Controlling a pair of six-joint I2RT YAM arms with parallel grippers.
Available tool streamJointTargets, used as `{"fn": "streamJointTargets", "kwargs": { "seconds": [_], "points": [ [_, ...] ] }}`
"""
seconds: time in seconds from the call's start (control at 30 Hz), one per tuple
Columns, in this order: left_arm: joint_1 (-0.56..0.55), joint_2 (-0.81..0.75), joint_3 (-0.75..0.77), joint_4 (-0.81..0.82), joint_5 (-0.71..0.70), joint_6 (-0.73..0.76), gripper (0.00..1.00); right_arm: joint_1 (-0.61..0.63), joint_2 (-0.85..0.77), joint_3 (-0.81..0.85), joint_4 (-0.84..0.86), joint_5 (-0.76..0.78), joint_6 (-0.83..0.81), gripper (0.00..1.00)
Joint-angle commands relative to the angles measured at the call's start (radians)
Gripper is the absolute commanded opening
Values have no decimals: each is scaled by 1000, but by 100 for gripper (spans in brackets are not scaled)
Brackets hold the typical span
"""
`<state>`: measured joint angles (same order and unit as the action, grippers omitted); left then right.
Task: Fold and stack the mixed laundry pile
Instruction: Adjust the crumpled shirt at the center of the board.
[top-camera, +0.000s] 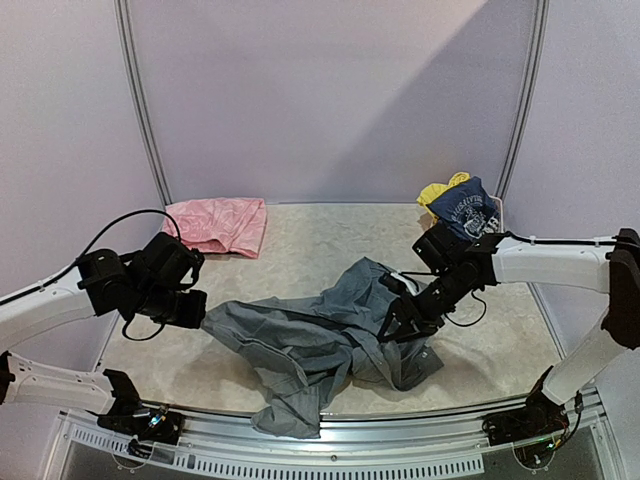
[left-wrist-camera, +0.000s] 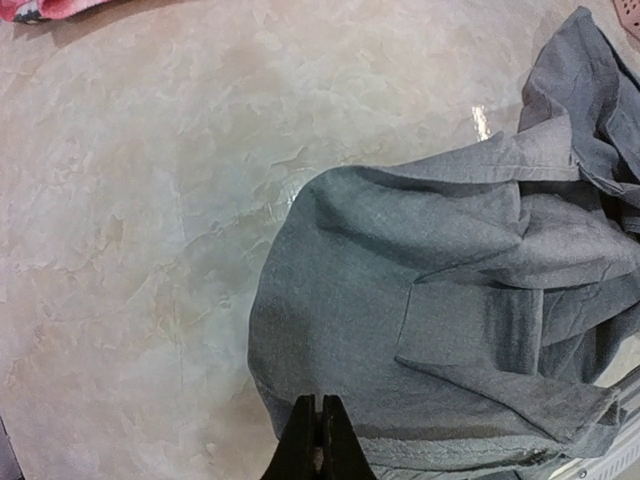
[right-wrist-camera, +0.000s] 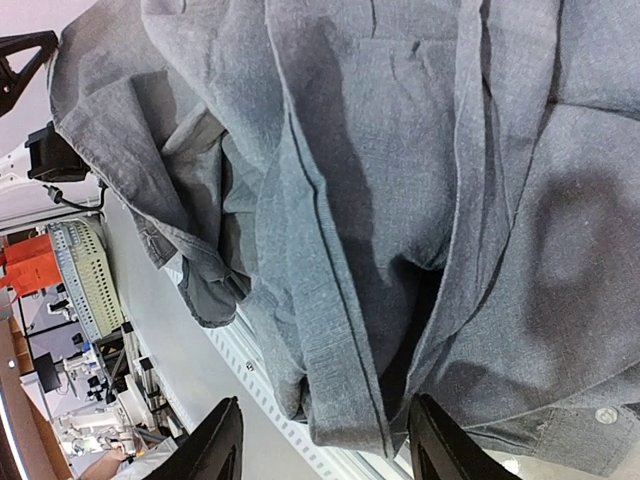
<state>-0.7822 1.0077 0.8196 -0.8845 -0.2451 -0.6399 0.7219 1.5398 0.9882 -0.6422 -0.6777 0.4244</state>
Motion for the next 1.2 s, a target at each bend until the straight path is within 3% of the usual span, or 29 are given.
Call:
{"fn": "streamJointTargets", "kwargs": {
  "seconds": [0.0, 0.23, 0.33, 0.73, 1.17],
  "points": [
    [11, -10, -19, -7, -12, -17, 0, 7, 24, 9, 7, -35, -5, 52],
    [11, -15, -18, -1, -14, -27, 0, 7, 7, 27, 0, -31, 12, 11],
    [11, -24, -13, 13, -8, -15, 0, 6, -7, 50, 3, -27, 34, 0],
    [11, -90, 82, 60, -92, 148, 0, -132, -211, 156, -143, 70, 94, 0],
    [67, -160, 91, 196, -193, 286, 0, -147, -422, 221, -226, 152, 239, 0]
  ]
}}
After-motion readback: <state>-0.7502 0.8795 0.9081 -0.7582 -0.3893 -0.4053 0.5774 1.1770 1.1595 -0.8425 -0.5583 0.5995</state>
